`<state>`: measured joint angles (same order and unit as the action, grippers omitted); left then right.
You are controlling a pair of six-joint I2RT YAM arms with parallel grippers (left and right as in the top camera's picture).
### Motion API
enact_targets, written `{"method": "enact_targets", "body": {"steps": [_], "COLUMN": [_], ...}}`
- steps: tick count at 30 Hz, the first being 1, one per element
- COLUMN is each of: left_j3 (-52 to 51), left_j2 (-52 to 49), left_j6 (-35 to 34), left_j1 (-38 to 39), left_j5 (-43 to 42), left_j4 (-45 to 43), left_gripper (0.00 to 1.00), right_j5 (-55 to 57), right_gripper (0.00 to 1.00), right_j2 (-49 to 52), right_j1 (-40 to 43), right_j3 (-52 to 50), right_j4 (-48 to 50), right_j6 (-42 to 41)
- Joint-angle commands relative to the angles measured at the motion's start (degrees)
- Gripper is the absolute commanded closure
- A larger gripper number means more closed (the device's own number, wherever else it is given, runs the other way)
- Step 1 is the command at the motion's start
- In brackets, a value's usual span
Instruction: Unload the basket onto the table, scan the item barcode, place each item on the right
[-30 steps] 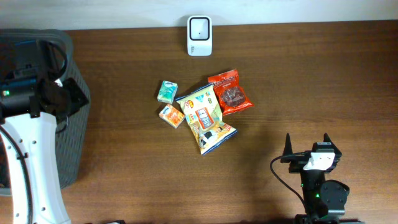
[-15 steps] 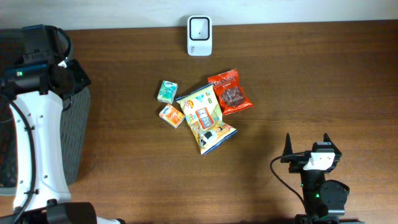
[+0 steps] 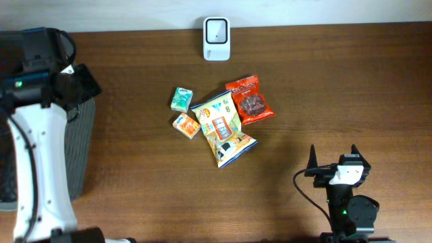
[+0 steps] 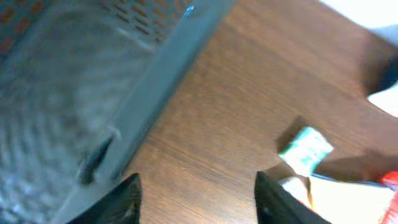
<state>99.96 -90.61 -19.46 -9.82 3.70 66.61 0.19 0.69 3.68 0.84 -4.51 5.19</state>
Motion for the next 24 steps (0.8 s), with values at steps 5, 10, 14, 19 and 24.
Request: {"method": "enact_targets", "body": {"steps": [5, 10, 14, 19, 24], "left_j3": [1.6, 0.5, -2.2, -6.2, -7.4], "left_j2": [10.4, 10.5, 10.5, 10.5, 10.5], "left_j6": [3.5, 11.7, 15.1, 8.8, -9.7], "left_j1": [0.4, 8.1, 16.7, 22.7, 22.7], "left_j5": [-24.1, -29.5, -28.5, -11.5, 6.8], "left_j4": [6.1, 14.6, 14.8, 10.3, 9.8], "left_gripper": [0.46, 0.24, 0.01, 0.01, 0.01], "right_j5": [0.3, 0.3, 0.3, 0.3, 0.3], "right_gripper": [0.01, 0.02, 0.02, 0.02, 0.01], "right_j2": [-0.4, -0.4, -0.4, -0.4, -0.4], "right_j1": [-0.3, -0.3, -0.3, -0.3, -0.3], "right_j3": [-0.5, -0.5, -0.5, -0.5, -0.5], "right_j4": [-0.1, -0.1, -0.1, -0.1, -0.1], "right_j6": [0.4, 0.4, 0.4, 0.4, 0.4]}}
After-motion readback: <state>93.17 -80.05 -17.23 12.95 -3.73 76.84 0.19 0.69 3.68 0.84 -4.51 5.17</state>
